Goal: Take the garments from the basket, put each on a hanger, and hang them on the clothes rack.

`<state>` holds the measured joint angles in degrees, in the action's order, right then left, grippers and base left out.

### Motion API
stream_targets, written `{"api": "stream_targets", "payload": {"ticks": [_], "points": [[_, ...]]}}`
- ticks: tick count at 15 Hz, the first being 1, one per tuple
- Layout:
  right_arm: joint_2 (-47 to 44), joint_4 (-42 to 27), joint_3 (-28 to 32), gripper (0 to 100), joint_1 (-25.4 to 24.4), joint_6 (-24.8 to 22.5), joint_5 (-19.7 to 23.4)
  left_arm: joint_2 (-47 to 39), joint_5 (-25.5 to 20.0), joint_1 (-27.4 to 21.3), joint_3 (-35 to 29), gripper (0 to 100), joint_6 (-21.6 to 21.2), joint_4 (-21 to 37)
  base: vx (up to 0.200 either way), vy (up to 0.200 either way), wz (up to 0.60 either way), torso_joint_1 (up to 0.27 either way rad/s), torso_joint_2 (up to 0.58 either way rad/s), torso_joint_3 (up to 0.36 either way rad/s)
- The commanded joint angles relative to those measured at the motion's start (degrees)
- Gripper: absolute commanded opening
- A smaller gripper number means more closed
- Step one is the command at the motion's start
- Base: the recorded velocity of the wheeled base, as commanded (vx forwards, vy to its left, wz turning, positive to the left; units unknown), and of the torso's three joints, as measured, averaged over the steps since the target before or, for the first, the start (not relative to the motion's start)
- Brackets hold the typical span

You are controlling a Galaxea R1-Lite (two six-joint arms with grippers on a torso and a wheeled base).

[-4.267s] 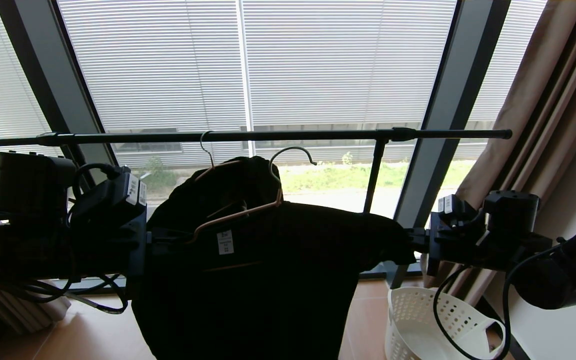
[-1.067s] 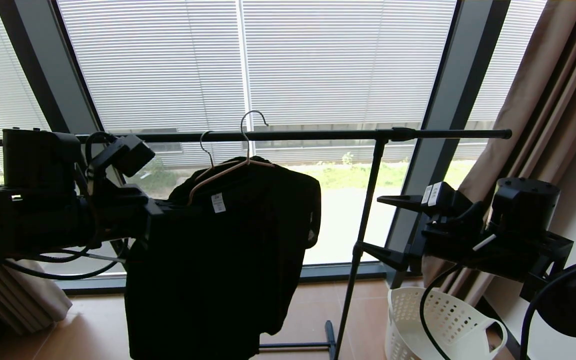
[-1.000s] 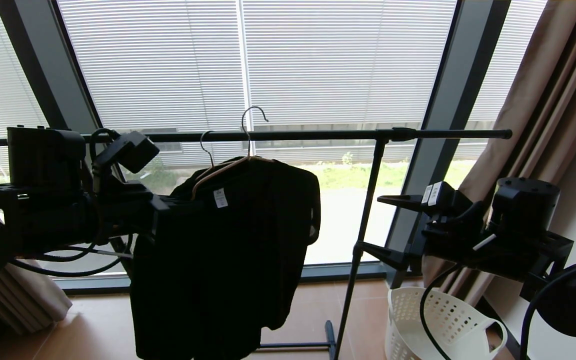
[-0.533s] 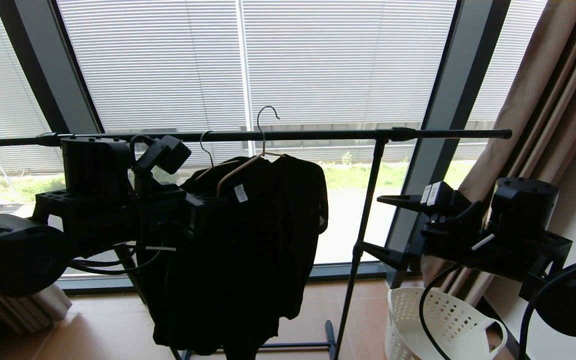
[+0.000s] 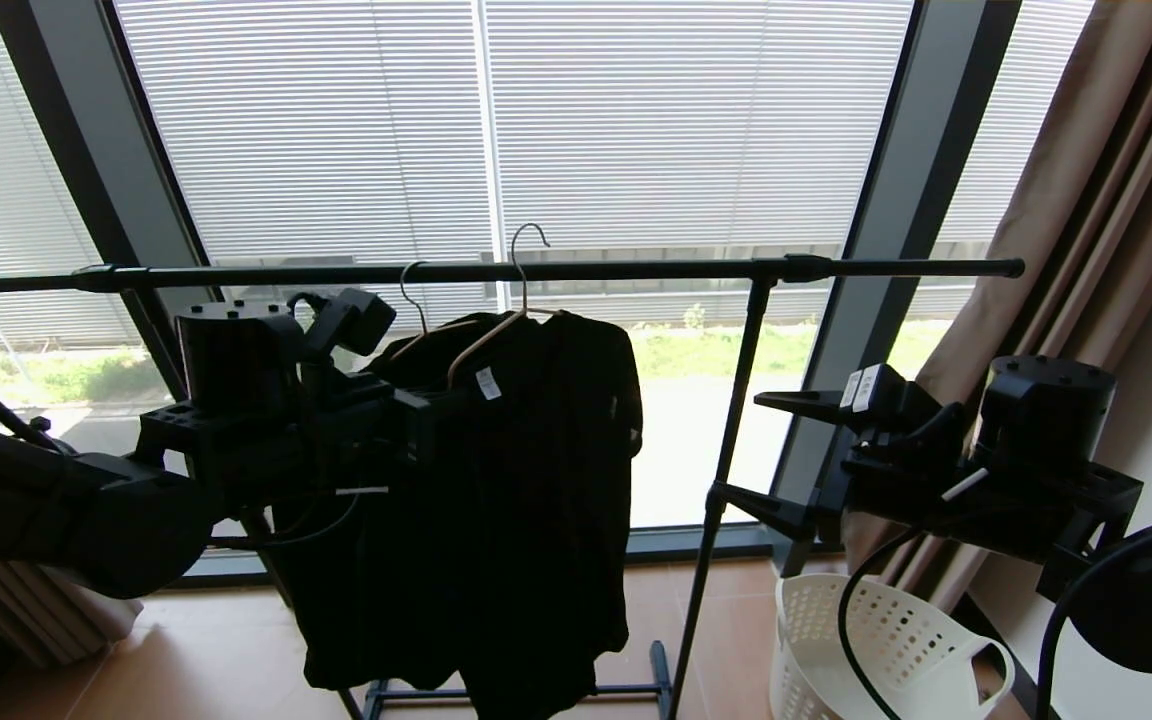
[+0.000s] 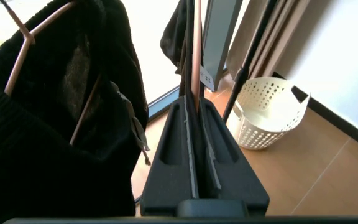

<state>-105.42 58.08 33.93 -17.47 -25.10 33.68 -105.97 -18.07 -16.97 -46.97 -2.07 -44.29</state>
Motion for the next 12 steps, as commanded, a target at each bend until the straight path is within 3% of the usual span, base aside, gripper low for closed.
{"api": "stream_targets", "payload": {"ticks": [1, 4, 12], "points": [[-0.1, 0.0, 0.0, 100, 0.0, 0.0, 0.1, -3.4, 0.0, 0.0, -0.5, 0, 1.3, -2.7, 0.000, 0.000, 0.00, 0.000, 0.00, 0.000], [-0.1, 0.0, -0.1, 100, 0.0, 0.0, 0.1, -6.9, 1.9, -0.3, -2.9, 0, 3.9, -6.2, 0.000, 0.000, 0.00, 0.000, 0.00, 0.000], [-0.3, 0.0, -0.2, 100, 0.0, 0.0, 0.1, -9.2, 2.6, -0.4, -3.7, 0, 4.1, -6.2, 0.000, 0.000, 0.00, 0.000, 0.00, 0.000]]}}
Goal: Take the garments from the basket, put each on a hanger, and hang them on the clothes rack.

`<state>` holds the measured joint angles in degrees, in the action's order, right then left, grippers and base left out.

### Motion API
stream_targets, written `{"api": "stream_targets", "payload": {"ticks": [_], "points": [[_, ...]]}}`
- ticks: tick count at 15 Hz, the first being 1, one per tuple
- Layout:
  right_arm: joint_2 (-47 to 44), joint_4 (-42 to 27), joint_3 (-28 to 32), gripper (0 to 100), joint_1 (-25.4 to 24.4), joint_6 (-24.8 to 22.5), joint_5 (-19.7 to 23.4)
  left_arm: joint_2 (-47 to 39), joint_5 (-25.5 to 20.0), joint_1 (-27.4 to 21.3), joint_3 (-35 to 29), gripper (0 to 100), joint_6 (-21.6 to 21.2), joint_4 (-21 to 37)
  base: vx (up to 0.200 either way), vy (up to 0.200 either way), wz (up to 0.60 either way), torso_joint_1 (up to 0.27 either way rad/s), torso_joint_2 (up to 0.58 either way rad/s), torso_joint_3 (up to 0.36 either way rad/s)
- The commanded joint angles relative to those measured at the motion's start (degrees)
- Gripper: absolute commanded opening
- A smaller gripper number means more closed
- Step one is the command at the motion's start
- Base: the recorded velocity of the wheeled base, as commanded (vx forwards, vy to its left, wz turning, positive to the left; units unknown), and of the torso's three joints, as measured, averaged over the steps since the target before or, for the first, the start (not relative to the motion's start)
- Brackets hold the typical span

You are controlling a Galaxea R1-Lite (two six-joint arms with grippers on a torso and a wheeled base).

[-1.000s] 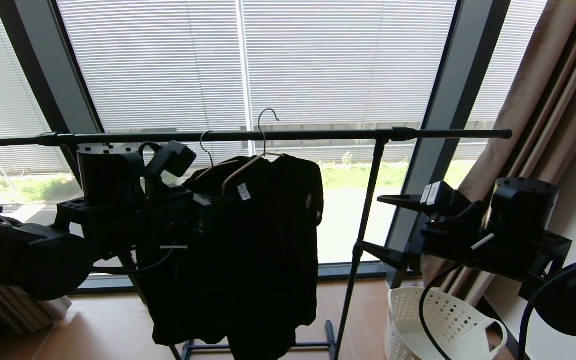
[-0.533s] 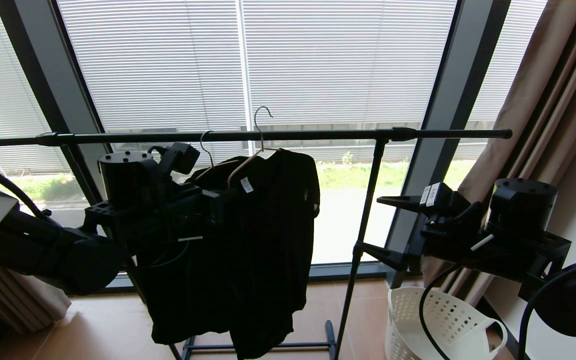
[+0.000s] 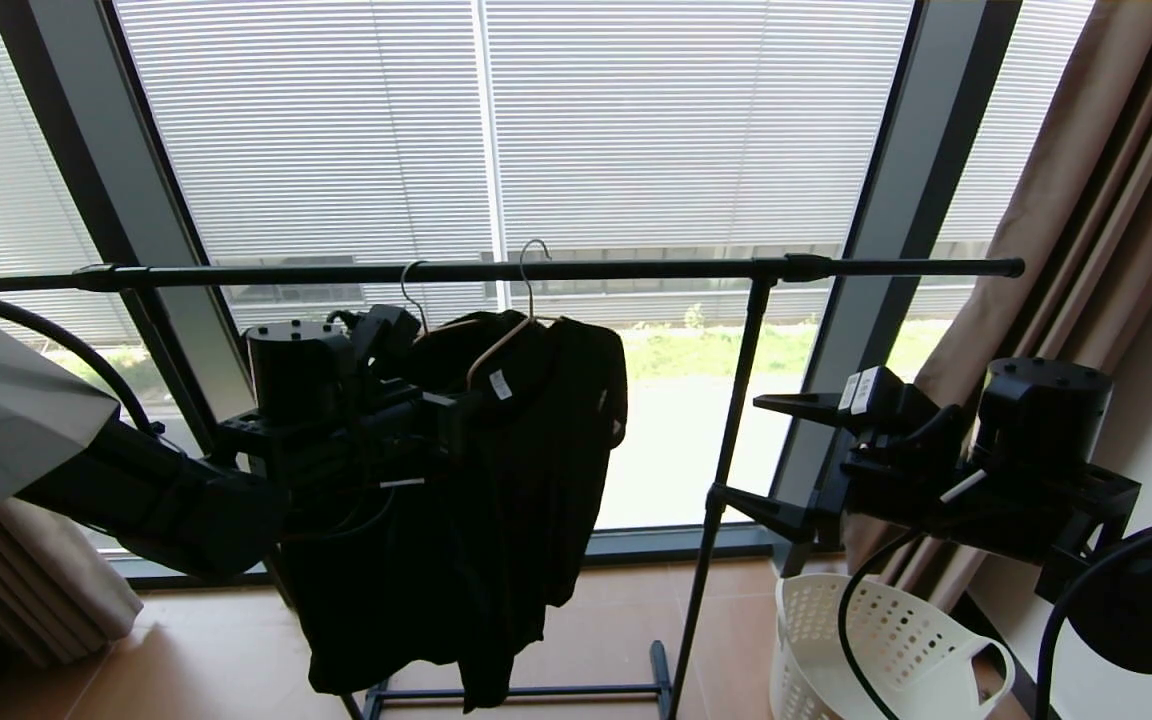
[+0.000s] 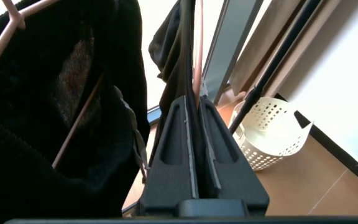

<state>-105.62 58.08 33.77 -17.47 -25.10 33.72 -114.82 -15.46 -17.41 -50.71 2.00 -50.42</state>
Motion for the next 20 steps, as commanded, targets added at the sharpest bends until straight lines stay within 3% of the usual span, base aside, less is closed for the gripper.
{"api": "stream_targets", "payload": {"ticks": [1, 20], "points": [[0.0, 0.0, 0.0, 100, 0.0, 0.0, 0.0, -0.3, 0.0, 0.0, 0.0, 0, 0.1, 0.0, 0.000, 0.000, 0.00, 0.000, 0.00, 0.000], [-0.1, 0.0, -0.1, 100, 0.0, 0.0, 0.0, -0.6, 0.0, 0.2, 0.2, 0, 0.0, 0.0, 0.000, 0.000, 0.00, 0.000, 0.00, 0.000]]}}
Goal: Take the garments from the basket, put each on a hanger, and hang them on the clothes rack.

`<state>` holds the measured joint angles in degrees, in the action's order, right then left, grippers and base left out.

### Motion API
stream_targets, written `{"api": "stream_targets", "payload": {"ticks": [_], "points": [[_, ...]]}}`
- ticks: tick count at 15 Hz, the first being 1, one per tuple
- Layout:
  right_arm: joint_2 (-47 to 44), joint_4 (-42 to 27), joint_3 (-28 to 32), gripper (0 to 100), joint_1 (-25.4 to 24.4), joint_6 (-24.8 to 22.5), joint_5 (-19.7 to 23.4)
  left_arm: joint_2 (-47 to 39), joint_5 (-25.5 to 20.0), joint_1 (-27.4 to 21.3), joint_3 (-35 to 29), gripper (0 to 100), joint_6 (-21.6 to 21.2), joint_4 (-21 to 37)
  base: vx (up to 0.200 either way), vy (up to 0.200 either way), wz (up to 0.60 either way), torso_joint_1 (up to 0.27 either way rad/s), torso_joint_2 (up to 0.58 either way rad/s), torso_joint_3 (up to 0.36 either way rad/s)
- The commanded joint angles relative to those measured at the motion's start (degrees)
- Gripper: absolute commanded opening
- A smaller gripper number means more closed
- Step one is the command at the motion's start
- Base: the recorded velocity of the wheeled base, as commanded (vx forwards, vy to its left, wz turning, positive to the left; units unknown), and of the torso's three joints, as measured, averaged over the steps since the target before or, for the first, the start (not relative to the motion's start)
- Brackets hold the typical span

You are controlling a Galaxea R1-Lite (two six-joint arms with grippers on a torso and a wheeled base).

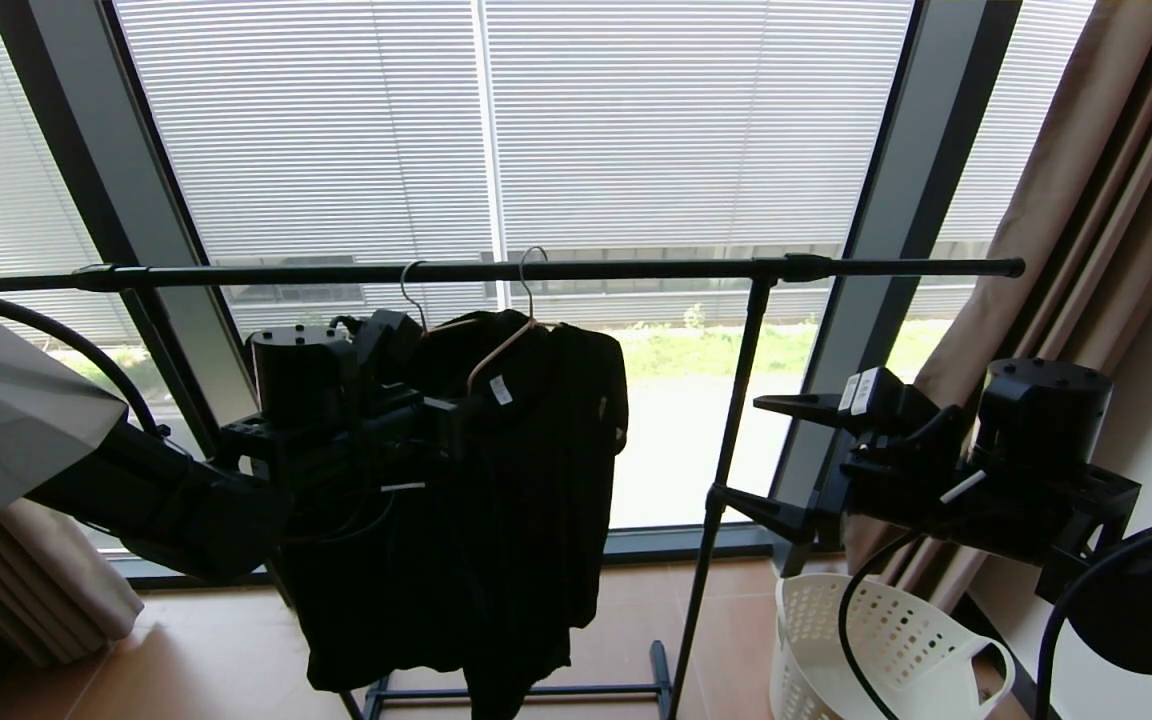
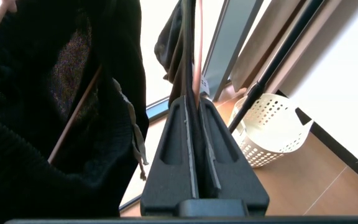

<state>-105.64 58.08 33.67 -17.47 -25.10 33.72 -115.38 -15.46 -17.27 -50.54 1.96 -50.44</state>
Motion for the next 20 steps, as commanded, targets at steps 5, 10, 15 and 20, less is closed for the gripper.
{"api": "stream_targets", "payload": {"ticks": [5, 10, 15, 20], "points": [[-0.4, 0.1, 0.2, 100, 0.0, -0.1, 0.1, 0.2, -0.1, 0.0, 0.0, 100, -0.1, 0.0, 0.000, 0.000, 0.00, 0.000, 0.00, 0.000], [2.8, 0.1, -1.2, 100, 0.0, -0.1, 0.3, 7.5, -0.1, -0.4, 3.8, 100, 0.1, 0.2, 0.000, 0.000, 0.00, 0.000, 0.00, 0.000], [19.2, -0.5, -10.2, 100, 1.1, 1.7, -0.9, 22.5, 0.0, 1.9, 14.2, 100, -1.3, 3.3, 0.000, 0.000, 0.00, 0.000, 0.00, 0.000], [39.6, -6.2, -28.6, 100, 3.0, 7.5, -11.7, 41.6, 4.9, 5.8, 30.5, 100, -5.1, 10.5, 0.000, 0.000, 0.00, 0.000, 0.00, 0.000]]}}
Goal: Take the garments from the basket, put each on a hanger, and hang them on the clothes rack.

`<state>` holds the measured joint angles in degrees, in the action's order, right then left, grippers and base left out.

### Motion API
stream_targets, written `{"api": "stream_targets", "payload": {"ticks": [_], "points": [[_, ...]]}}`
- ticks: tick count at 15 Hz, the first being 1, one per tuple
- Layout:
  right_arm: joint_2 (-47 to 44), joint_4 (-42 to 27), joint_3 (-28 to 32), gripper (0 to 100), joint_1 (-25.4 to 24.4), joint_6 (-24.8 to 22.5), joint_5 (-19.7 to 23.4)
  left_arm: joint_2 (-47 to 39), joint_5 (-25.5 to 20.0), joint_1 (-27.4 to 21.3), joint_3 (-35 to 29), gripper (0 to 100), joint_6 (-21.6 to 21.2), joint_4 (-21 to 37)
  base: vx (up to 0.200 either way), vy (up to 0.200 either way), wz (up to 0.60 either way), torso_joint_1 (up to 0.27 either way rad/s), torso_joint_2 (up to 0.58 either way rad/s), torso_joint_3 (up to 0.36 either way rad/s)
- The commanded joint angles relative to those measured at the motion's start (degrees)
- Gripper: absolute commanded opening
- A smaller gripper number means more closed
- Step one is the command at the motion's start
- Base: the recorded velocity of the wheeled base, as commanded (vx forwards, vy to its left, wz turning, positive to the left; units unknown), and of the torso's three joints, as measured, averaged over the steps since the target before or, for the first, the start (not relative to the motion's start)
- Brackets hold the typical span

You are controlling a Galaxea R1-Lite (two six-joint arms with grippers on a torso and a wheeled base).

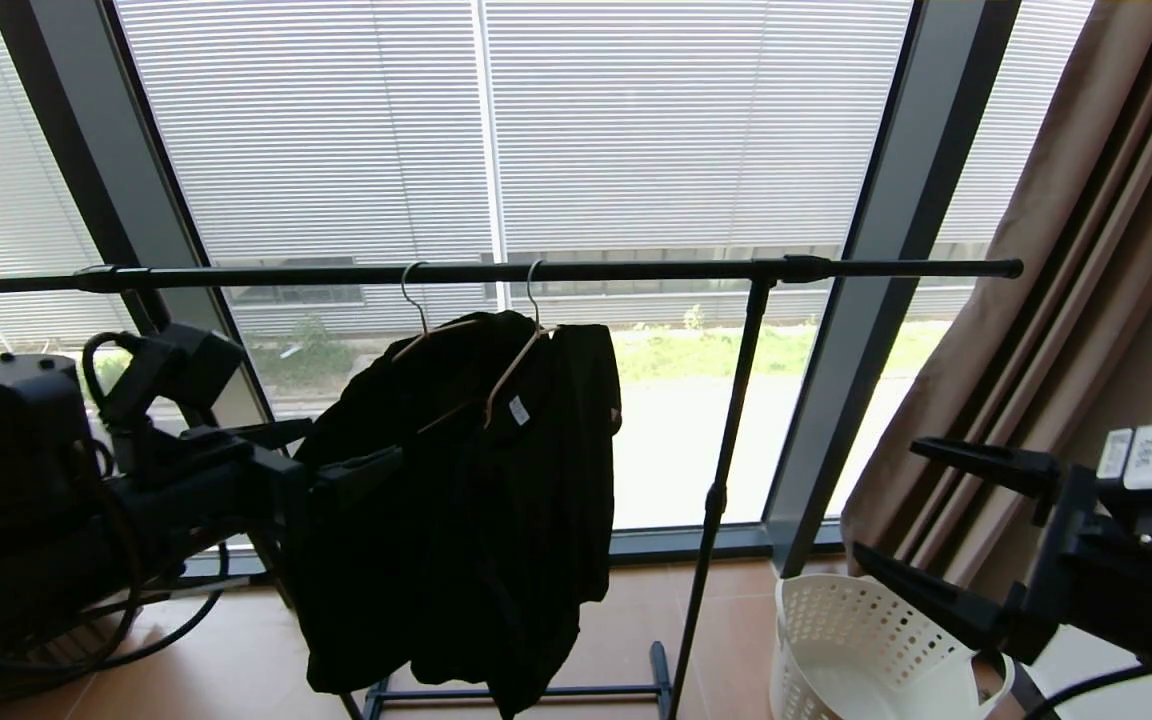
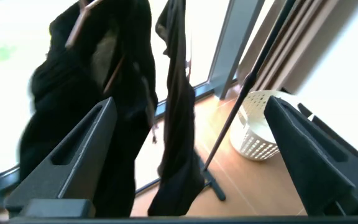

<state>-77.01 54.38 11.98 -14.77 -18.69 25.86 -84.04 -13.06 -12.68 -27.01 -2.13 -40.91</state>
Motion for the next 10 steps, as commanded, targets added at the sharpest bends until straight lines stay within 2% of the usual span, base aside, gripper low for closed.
{"api": "stream_targets", "payload": {"ticks": [1, 2, 4, 7, 10], "points": [[13.5, -4.5, -8.5, 100, 0.3, 1.2, -4.5, 11.8, 4.9, 1.3, 9.9, 100, -1.7, 0.9, 0.000, 0.000, 0.00, 0.000, 0.00, 0.000], [16.9, -7.7, -10.2, 100, 0.3, 1.5, -4.7, 14.1, 7.6, 1.3, 13.7, 100, -2.6, 0.7, 0.000, 0.000, 0.00, 0.000, 0.00, 0.000], [22.6, -14.3, -12.0, 100, 0.4, 1.9, -4.8, 19.8, 7.9, 1.2, 19.4, 100, -2.9, 0.7, 0.000, 0.000, 0.00, 0.000, 0.00, 0.000], [30.9, -24.4, -12.0, 100, 0.5, 2.1, -5.2, 26.9, 7.8, 0.9, 24.0, 100, -2.6, 0.7, 0.000, 0.000, 0.00, 0.000, 0.00, 0.000], [44.0, -36.6, -12.0, 100, 0.7, 2.1, -9.1, 33.9, 8.0, 0.8, 27.0, 100, -2.7, 1.3, 0.000, 0.000, 0.00, 0.000, 0.00, 0.000]]}}
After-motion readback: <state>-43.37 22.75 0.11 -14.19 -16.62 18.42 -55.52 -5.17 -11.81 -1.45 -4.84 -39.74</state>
